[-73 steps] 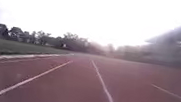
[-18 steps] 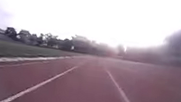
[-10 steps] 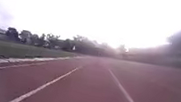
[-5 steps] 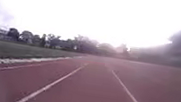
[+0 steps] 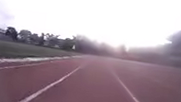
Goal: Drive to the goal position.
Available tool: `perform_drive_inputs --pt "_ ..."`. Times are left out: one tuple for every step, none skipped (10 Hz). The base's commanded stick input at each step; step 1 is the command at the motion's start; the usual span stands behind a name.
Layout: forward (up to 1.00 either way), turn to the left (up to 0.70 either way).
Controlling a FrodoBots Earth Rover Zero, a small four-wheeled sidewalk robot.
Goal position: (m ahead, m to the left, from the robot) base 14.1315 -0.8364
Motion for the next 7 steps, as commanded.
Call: perform_drive_inputs --pt "0.7 0.0" --pt "0.7 0.0" --pt "0.7 0.0" --pt "0.7 0.0" --pt "0.7 0.0" --pt "0.7 -0.06" --pt "0.7 -0.14"
